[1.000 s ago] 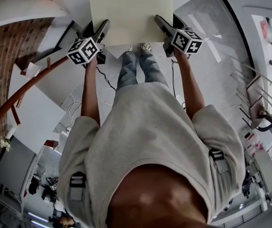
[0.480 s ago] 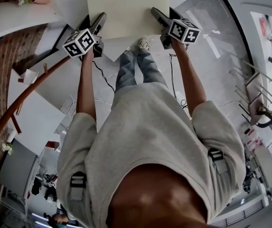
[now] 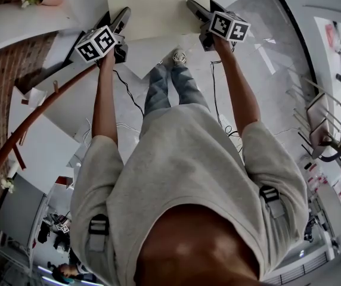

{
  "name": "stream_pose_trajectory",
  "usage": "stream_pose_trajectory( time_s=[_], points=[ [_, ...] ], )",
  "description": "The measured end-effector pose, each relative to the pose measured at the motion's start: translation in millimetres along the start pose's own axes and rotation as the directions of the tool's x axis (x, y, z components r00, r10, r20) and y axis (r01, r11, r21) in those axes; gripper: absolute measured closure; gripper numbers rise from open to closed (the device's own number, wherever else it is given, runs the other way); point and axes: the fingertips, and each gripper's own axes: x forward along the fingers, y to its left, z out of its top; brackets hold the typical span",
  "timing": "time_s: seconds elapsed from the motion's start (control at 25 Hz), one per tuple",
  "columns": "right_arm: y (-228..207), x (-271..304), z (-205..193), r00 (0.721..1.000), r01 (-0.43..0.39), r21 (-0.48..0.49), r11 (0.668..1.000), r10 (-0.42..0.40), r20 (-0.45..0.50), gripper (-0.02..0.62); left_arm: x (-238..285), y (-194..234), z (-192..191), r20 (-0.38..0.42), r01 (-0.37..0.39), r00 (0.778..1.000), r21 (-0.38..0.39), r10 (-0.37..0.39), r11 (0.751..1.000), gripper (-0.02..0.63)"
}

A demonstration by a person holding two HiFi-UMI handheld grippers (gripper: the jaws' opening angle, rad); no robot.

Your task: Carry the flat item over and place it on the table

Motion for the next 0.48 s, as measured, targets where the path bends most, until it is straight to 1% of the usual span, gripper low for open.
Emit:
stream_pose_trajectory(
  time_s=[0.2, 0.48],
  points=[
    [-6, 12, 7, 1.000, 0.006, -0.002, 1.000, -0.006, -0.013, 0.229, 13, 3, 6, -0.004, 0.000, 1.000, -0.003, 0.000, 1.000, 0.272],
    [-16, 25, 14, 1.000, 0.016, 0.022, 1.000, -0.016, -0.024, 0.229, 29, 6, 14, -0.016, 0.006, 1.000, -0.003, -0.006, 1.000, 0.273]
  ],
)
